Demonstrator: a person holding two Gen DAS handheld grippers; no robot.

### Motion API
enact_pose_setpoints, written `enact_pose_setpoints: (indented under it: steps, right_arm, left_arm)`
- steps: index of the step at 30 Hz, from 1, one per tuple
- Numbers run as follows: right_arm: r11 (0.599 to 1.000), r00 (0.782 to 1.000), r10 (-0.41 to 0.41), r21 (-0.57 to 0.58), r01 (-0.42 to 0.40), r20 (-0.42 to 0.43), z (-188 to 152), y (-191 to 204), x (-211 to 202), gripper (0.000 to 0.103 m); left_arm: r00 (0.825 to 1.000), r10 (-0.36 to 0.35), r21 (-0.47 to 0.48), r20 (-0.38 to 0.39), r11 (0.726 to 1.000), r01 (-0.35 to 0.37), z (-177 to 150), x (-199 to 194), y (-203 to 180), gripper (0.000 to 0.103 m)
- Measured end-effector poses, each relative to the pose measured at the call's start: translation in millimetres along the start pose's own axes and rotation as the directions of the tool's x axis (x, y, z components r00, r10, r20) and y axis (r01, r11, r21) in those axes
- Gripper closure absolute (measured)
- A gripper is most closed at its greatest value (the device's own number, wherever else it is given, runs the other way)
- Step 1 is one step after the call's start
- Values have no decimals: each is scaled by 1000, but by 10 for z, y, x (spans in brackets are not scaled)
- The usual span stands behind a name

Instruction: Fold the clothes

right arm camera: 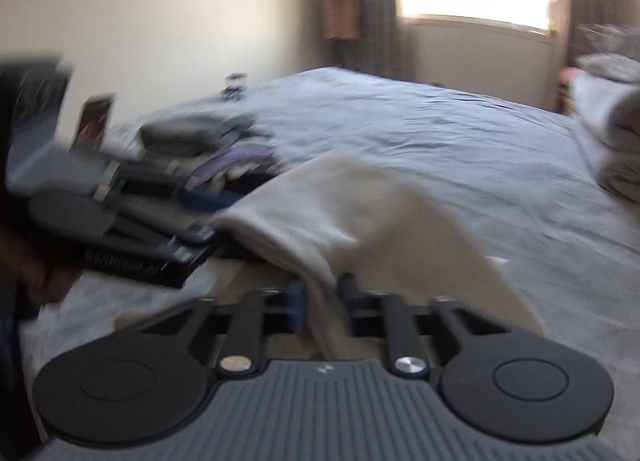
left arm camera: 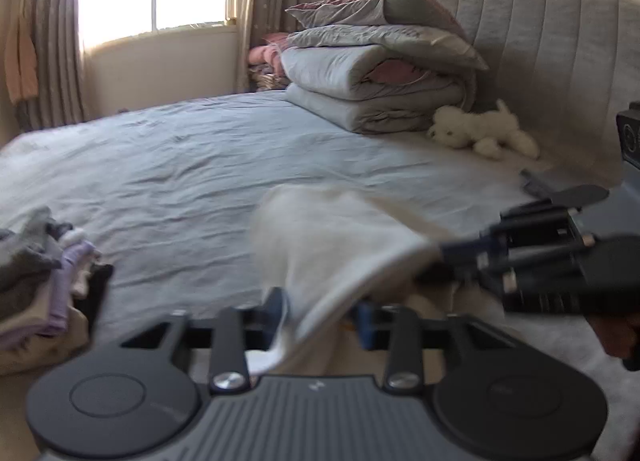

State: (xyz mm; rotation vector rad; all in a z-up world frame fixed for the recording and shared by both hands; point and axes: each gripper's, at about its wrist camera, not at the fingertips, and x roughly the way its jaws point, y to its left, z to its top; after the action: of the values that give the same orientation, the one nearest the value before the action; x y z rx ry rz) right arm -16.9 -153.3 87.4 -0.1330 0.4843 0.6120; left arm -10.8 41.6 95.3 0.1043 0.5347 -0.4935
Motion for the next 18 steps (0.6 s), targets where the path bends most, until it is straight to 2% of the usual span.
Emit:
enact_pose_setpoints:
  steps: [4,7,9,11,18]
  right_arm:
    - [991,988,-131,43,128,83,138,-116,-199,94]
    - [968,951,-251,45,247,179,236,-188,-471,95]
    - [958,931,-287,54,282,228,243,-248,-614,95]
    - [958,935,-288,62,281,206,219,-295,-567,95]
    - [956,948,-290,90,280,128,135,-459,-402,94]
  left_arm:
    - [997,-53,35,65,998,51,44,-115,-75,88]
    - [995,-54,43,80,998,51,56,-123,-104,89]
    - [997,-35,43,72,999,32,54,-90,-117,92]
    - [998,-19,39,64,999,16,53,-60,-122,96]
    - [1000,-3,25,27,1000,2,28,20,-121,97]
